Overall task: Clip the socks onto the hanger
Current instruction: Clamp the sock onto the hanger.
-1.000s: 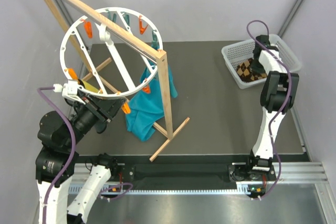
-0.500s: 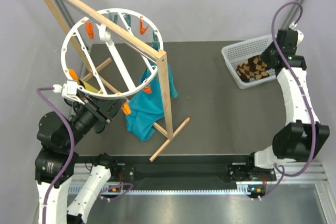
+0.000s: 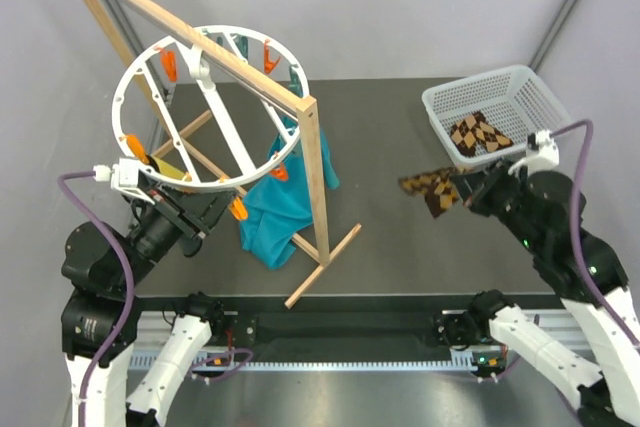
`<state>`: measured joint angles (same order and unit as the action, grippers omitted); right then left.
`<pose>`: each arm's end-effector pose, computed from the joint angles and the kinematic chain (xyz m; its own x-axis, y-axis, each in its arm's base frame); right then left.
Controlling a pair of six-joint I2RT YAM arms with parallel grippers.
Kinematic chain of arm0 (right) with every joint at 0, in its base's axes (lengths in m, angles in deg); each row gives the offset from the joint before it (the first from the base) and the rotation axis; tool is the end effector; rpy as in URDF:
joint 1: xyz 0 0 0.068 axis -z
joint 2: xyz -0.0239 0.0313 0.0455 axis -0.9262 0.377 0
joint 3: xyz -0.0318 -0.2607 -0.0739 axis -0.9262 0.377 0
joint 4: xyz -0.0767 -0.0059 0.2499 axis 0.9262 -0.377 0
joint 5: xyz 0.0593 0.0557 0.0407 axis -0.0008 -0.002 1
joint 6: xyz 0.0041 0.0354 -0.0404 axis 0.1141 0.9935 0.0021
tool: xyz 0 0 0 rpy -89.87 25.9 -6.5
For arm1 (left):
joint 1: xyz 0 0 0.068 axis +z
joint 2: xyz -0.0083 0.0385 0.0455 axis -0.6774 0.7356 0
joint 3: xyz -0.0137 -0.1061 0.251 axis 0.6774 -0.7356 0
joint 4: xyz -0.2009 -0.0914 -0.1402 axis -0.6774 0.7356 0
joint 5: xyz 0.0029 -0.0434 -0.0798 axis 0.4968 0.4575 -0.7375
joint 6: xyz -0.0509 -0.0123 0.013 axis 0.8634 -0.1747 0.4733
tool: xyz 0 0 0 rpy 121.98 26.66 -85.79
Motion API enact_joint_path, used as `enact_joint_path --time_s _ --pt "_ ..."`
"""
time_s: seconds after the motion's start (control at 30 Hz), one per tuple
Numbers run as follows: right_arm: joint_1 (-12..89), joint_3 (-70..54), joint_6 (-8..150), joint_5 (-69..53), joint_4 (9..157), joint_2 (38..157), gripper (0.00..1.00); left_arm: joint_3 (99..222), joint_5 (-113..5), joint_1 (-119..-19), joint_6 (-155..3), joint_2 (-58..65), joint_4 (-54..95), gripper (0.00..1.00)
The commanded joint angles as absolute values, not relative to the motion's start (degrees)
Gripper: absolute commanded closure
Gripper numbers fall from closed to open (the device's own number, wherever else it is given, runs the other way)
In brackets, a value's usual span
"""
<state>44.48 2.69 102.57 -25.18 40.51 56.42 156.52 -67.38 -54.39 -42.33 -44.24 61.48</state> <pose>0.1111 0.0416 0.4071 -0.3810 0.5041 -0.7751 -0.0116 0.8356 0.5492 0.0361 -0.0209 0.4448 -0.3710 -0.5947 -0.7132 0.4118 0.5830 -0.7003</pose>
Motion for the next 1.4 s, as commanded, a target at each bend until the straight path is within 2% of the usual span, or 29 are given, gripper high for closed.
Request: enact_joint_path --time_s 0.0,0.17,0.3,0.33,0.37,0.43,0.53,0.7,0.77,1.0,1.37 --pt "35.4 6.1 111.8 -27.8 33.8 52.6 1.00 156.6 -68.1 -54.5 -41.5 -45.0 59.3 1.00" --pt "20.8 11.3 118.9 -29.3 35.6 50.0 1.00 156.5 -67.9 -54.5 -40.9 -45.2 59.4 1.00" --pt "6.5 13.8 123.6 -37.4 41.0 53.3 1.00 156.5 -67.9 -54.5 -40.3 -45.0 59.4 1.00" --pt "-2.2 13.5 126.1 -40.6 41.6 56.0 1.00 156.5 -67.8 -54.6 -40.4 -45.2 59.6 1.00" --pt "-6.8 11.8 127.3 -47.9 41.8 57.9 1.00 156.5 -67.8 -54.5 -40.5 -45.1 59.9 1.00" --pt "-18.6 8.4 130.2 -54.6 40.7 65.2 1.00 156.2 -67.6 -54.5 -41.0 -45.2 60.3 1.00" --pt "-25.9 1.2 132.3 -60.9 41.8 74.3 1.00 155.4 -68.4 -54.5 -41.1 -45.5 59.7 1.00" --pt "-28.0 -4.9 135.6 -61.2 51.0 83.6 1.00 151.6 -71.4 -54.5 -41.6 -48.9 52.5 1.00" --pt "-28.5 -7.3 141.4 -61.9 51.9 88.2 1.00 151.4 -72.1 -54.5 -42.4 -50.0 51.5 1.00" --pt "-28.6 -7.2 147.9 -65.7 61.2 91.1 1.00 151.2 -75.5 -54.5 -45.1 -52.8 50.4 1.00" --pt "-28.0 -21.8 147.0 -68.9 59.5 99.1 1.00 150.5 -77.1 -54.5 -50.2 -54.8 49.8 1.00"
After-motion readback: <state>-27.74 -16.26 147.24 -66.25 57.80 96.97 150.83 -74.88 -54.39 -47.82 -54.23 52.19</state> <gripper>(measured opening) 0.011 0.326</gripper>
